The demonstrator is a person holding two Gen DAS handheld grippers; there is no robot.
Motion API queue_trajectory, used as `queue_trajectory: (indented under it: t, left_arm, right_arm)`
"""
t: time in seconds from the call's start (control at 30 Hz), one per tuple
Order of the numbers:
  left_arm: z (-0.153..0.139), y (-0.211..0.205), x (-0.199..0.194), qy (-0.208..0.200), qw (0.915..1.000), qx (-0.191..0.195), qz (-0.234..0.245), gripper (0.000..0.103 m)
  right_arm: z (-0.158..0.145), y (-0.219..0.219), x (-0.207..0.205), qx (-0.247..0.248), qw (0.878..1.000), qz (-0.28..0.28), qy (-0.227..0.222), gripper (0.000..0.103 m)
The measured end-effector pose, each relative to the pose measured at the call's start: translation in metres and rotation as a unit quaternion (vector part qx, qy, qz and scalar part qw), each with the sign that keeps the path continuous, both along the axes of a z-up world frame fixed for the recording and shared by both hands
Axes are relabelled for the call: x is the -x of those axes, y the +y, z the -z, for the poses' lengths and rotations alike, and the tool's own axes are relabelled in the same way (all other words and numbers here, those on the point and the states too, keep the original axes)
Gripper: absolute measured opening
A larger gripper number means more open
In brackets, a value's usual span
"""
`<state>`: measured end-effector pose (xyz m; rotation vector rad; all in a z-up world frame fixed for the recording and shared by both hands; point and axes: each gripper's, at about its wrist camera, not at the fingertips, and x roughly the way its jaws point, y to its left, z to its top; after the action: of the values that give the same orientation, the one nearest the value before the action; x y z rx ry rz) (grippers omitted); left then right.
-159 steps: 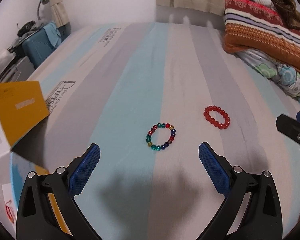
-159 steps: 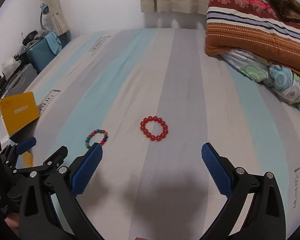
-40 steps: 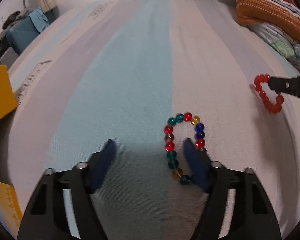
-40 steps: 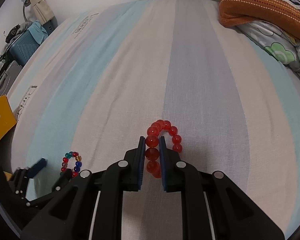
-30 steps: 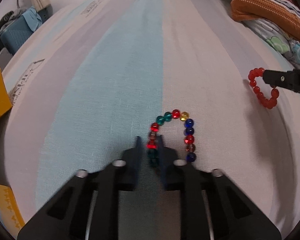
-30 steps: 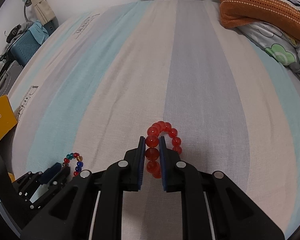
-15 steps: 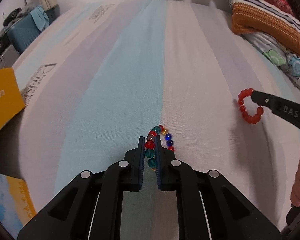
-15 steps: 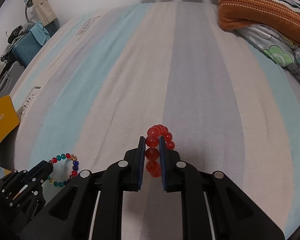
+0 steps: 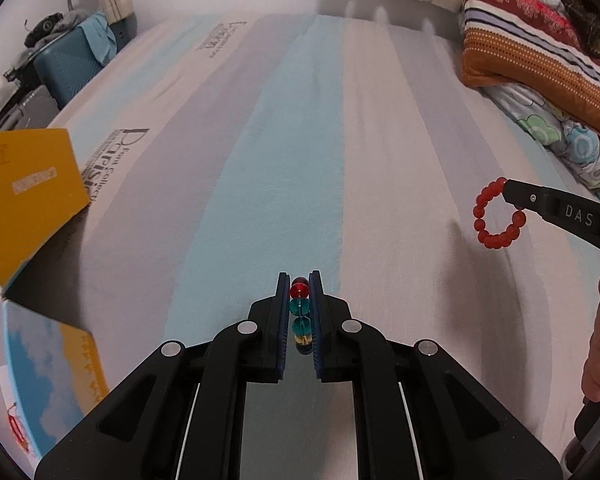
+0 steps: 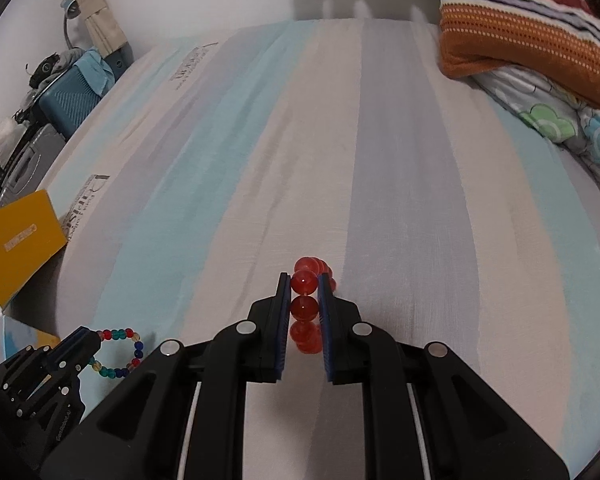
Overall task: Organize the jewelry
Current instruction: 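Carry the multicolour and red bead bracelets over the box with both tools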
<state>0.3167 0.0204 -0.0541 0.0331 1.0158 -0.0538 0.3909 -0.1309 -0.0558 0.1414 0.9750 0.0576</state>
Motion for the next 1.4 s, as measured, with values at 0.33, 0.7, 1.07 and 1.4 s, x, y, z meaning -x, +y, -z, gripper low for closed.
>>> queue_trajectory:
  t: [0.33,0.7,1.07,1.4]
  left_arm:
    - [-0.024,0.017,0.038,-0.015,0.9999,0.005,-0.003,0.009]
    - [-0.058,0.045,0.092,-0.039,0.9990,0.019,-0.015,0.009]
    - [-0.089,0.077,0.145,-0.052,0.9978,0.030,-0.030,0.009]
    - [-0.122,0.127,0.176,-0.080,0.9943,0.042,-0.057,0.009]
  right_arm:
    - [-0.033,0.035,0.044,-0.023,0.999,-0.017,-0.019,0.013]
    - [-0.026,0.071,0.112,-0.032,0.999,-0.039,0.001,0.013]
    - [-0.059,0.110,0.169,-0.039,0.995,-0.083,-0.031,0.013]
    - [-0.095,0.165,0.190,-0.044,0.988,-0.133,-0.071,0.013]
